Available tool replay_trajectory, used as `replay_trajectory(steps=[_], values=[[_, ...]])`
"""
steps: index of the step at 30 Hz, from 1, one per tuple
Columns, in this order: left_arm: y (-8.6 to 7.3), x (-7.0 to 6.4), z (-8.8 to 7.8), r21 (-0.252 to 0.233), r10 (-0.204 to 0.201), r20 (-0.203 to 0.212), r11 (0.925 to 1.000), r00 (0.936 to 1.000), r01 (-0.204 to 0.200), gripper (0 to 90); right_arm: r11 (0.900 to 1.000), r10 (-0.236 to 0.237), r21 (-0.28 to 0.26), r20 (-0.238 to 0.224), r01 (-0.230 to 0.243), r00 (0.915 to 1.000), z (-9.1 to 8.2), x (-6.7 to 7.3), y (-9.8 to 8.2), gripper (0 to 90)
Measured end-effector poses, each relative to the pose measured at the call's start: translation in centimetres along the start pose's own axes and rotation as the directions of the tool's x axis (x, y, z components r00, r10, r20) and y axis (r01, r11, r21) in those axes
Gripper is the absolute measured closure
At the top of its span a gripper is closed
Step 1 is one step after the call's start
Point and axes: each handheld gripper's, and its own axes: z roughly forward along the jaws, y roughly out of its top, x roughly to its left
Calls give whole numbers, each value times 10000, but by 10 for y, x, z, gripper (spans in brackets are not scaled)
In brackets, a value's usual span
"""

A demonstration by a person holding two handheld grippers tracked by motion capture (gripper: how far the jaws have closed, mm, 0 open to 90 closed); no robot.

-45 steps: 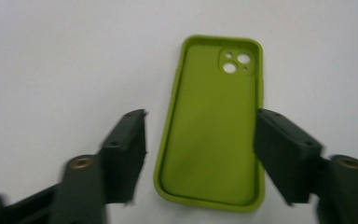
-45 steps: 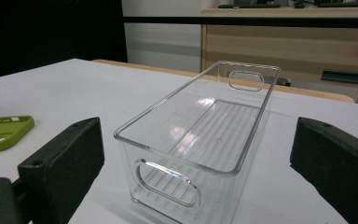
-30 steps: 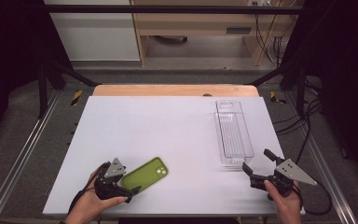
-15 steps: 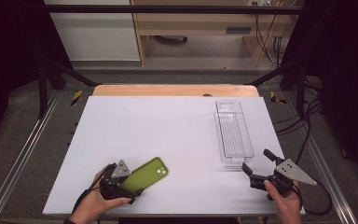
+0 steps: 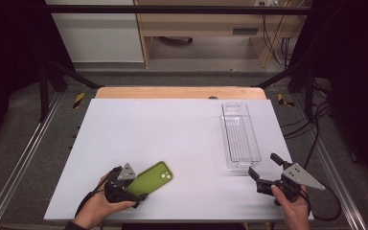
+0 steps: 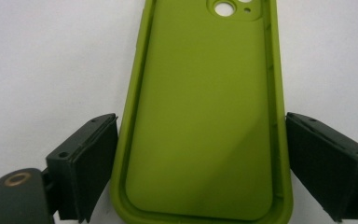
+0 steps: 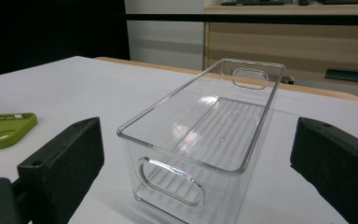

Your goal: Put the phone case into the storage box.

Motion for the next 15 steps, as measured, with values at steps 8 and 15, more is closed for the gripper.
replay_trajectory(steps=[8,15], values=[[0,-2,-1,-103,41,-137,9999,9999,-43,152,10000,-6,14,-10,6,10000,0,0,0,30],[0,-8,-3,-448,283,-645,9985,9975,-312,160,10000,-23,15,23,23,10000,0,0,0,31]])
